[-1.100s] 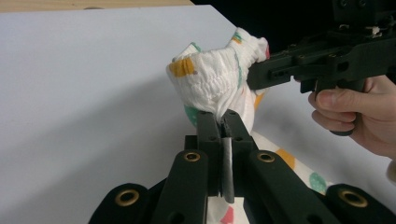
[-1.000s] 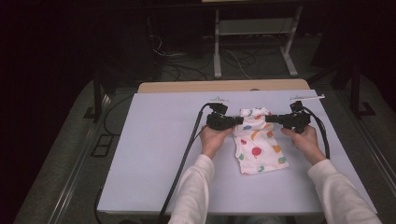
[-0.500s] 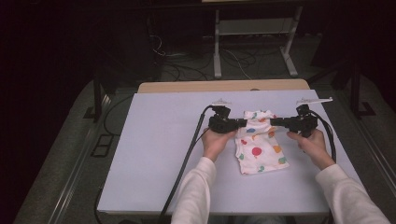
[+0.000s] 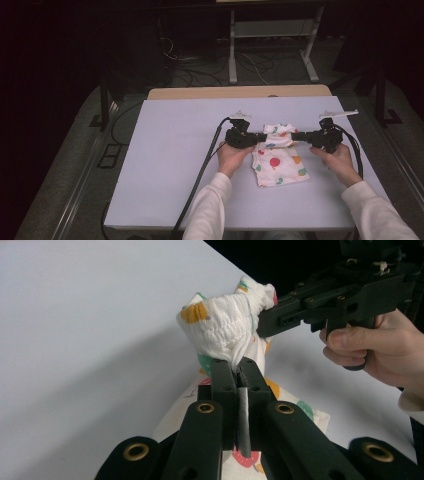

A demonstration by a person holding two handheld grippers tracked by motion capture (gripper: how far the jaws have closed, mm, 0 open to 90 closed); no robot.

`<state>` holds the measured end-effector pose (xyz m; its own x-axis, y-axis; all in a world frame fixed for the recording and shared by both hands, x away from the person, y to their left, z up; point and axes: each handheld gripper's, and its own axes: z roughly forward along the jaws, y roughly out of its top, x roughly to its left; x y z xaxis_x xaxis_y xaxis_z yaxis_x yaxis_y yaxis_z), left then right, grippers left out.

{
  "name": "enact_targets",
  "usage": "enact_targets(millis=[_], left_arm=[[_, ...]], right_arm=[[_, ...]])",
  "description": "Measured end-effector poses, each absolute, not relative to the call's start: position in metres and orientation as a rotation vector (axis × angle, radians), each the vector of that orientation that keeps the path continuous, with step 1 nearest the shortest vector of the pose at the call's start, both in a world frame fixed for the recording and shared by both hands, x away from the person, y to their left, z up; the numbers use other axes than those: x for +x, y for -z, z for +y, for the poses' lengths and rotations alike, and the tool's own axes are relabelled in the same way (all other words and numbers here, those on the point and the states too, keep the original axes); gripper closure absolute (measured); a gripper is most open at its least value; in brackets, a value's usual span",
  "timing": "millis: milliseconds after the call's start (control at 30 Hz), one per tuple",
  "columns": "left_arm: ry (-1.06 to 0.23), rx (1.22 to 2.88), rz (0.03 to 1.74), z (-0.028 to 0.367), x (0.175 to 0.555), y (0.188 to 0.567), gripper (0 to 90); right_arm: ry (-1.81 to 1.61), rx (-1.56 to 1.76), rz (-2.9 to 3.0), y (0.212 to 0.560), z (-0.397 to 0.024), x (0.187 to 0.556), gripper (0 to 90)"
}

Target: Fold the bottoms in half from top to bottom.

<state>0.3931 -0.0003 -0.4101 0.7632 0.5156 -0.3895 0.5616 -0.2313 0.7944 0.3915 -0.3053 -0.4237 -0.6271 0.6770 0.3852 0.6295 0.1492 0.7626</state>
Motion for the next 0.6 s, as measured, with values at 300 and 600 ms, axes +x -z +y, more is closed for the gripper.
enact_targets(millis=[300,600], left_arm=[[0.061,1.884,0.814,0.002,0.388,0.418,87.6],[0.086,1.903,0.808,0.003,0.382,0.428,87.6]], right_arm=[[-1.475,1.316,2.372,0.425,-0.303,0.385,86.3],[-1.454,1.32,2.401,0.428,-0.302,0.382,86.2]])
